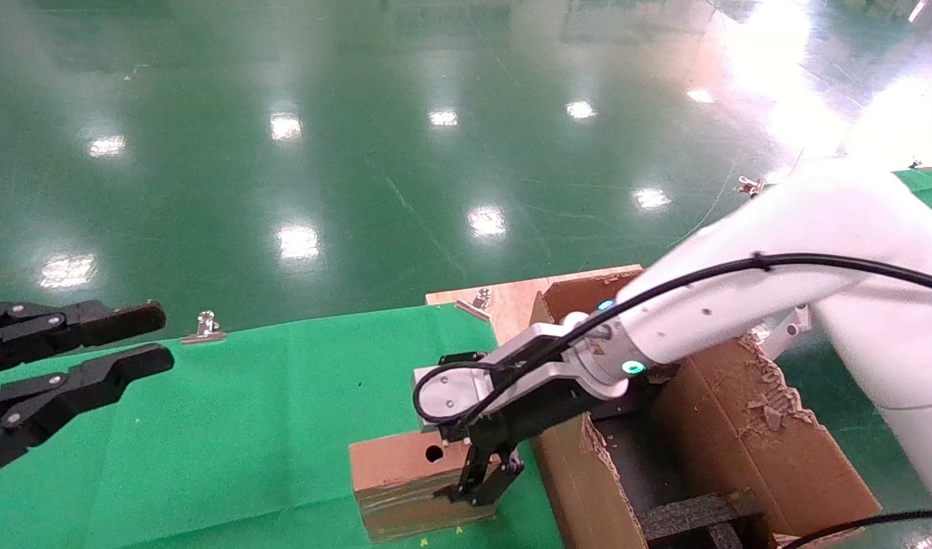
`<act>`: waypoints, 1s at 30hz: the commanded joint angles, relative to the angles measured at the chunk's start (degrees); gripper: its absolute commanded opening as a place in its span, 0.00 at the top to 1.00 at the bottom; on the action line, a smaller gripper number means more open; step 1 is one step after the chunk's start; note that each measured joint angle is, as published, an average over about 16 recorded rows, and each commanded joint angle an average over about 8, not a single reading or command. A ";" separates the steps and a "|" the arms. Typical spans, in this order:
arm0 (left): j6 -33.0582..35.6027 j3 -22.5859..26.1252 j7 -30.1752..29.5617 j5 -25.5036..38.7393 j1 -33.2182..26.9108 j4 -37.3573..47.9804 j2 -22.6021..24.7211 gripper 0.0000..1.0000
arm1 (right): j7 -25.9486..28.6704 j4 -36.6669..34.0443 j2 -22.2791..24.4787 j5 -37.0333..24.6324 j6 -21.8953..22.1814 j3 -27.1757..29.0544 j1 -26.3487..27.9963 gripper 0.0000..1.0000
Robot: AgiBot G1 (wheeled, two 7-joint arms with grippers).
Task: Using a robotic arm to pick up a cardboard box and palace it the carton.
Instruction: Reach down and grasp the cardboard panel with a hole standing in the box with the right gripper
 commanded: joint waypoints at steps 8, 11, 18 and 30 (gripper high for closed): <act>0.00 0.00 0.00 0.00 0.00 0.00 0.00 0.80 | 0.29 -0.06 -3.04 -5.02 -0.97 -4.27 2.94 0.05; 0.00 0.00 0.00 0.00 0.00 0.00 0.00 0.43 | 0.43 -0.13 -3.14 -4.81 -1.16 -5.10 3.20 0.40; 0.00 0.00 0.00 -0.01 0.00 0.00 0.00 0.00 | 0.62 -0.49 -2.72 -2.85 -1.15 -6.09 3.25 1.00; -0.01 0.00 0.00 -0.04 0.02 0.02 -0.01 0.00 | 0.75 -0.71 -2.45 -1.61 -1.01 -6.01 3.22 1.00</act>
